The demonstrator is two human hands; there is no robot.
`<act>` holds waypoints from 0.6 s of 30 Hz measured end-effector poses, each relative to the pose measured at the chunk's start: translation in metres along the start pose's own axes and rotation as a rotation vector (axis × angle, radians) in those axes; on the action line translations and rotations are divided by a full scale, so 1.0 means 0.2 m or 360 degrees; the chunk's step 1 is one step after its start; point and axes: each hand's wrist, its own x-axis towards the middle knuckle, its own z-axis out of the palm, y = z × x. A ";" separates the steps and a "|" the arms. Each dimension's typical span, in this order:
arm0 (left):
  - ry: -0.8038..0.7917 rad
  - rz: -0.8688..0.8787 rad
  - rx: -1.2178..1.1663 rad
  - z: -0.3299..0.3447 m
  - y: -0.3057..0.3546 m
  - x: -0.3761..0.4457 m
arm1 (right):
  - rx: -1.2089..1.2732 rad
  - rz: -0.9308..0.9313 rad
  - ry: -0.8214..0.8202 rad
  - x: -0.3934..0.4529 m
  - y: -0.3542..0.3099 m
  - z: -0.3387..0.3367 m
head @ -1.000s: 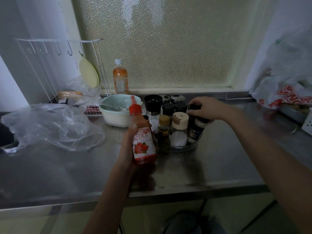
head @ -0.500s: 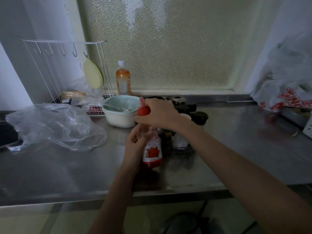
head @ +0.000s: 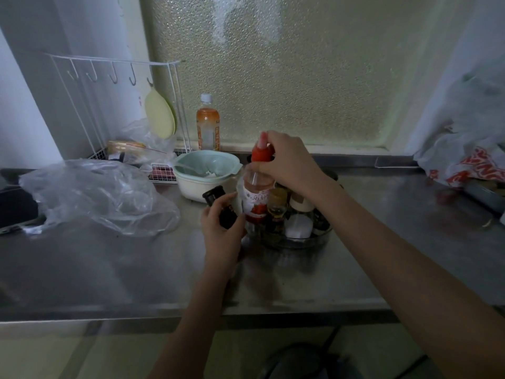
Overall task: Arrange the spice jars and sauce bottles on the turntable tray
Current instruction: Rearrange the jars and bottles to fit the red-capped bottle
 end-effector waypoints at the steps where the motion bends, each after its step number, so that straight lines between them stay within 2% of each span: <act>1: -0.0001 0.0044 0.0074 0.00 0.01 -0.01 | -0.0031 -0.0004 -0.0009 0.00 -0.01 -0.01; 7: -0.0041 0.0269 0.0303 0.03 0.02 -0.02 | -0.0178 -0.0002 -0.0114 0.04 -0.05 -0.01; 18: -0.0122 0.0121 0.0428 0.10 -0.06 0.04 | -0.0207 0.0029 -0.0139 0.02 -0.02 0.01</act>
